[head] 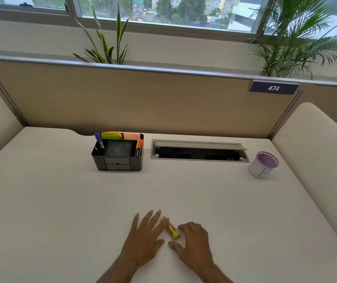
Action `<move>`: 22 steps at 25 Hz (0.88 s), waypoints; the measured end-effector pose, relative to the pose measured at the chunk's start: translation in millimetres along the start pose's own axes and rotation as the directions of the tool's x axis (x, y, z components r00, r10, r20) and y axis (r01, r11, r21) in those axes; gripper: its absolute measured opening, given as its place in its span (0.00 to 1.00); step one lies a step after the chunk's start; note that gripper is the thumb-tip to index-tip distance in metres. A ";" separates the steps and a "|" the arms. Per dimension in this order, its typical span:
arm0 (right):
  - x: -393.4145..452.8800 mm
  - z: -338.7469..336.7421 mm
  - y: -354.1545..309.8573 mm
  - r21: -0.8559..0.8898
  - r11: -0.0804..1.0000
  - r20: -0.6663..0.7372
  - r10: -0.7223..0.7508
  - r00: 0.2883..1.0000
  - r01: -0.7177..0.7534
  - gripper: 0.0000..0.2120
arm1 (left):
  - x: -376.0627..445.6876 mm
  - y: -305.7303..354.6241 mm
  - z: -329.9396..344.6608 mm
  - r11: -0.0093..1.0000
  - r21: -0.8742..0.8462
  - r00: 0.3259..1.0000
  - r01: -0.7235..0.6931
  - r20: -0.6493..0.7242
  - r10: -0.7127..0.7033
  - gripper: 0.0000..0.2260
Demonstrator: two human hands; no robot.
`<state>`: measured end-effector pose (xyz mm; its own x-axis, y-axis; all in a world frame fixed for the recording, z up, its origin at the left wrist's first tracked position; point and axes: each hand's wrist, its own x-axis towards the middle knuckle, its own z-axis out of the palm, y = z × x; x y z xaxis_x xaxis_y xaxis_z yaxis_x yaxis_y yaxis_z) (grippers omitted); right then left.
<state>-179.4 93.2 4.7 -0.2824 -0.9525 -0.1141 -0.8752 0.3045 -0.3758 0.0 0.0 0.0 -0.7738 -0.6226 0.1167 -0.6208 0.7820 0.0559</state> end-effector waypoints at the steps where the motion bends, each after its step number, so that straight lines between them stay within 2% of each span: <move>1: 2.3 0.9 -1.3 0.008 1.000 0.000 -0.011 1.000 0.011 0.26 | 3.2 1.6 0.0 1.000 -0.018 1.000 0.000 -0.007 0.000 0.32; 5: 8.5 0.3 -7.2 0.042 0.998 -0.039 -0.035 0.999 0.036 0.17 | 7.3 4.1 4.4 0.998 -0.060 1.000 -0.006 -0.027 0.004 0.29; 9: 12.1 -8.4 -11.0 0.260 0.965 -0.132 -0.009 0.991 0.043 0.14 | 8.7 5.3 -2.5 0.990 -0.138 0.995 0.030 -0.091 -0.042 0.29; 11: 14.5 -19.1 -16.5 0.352 0.934 -0.158 -0.006 0.987 0.062 0.14 | 11.5 12.9 -6.1 0.966 -0.253 0.982 0.060 -0.157 -0.102 0.27; 15: 12.7 -43.1 -26.2 0.470 0.871 -0.255 -0.022 0.967 0.143 0.14 | 18.1 38.6 -22.1 0.828 -0.544 0.931 0.136 -0.215 -0.295 0.20; 18: 5.9 -54.4 -31.9 0.481 0.859 -0.271 -0.045 0.961 0.176 0.11 | 20.0 51.1 -29.9 0.678 -0.723 0.903 0.136 -0.191 -0.384 0.14; 20: 2.2 -58.9 -33.8 0.477 0.858 -0.270 -0.065 0.961 0.192 0.09 | 19.7 54.5 -32.5 0.576 -0.809 0.902 0.119 -0.155 -0.404 0.12; 22: 0.4 -62.2 -33.5 0.469 0.860 -0.268 -0.079 0.960 0.202 0.08 | 18.9 56.1 -35.7 0.537 -0.839 0.914 0.093 -0.143 -0.381 0.13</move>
<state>-174.6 83.1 74.5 -0.3069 -0.9370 0.1669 -0.6253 0.0663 -0.7776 -44.9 33.2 40.7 -0.4527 -0.8623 0.2269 -0.2992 0.3866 0.8723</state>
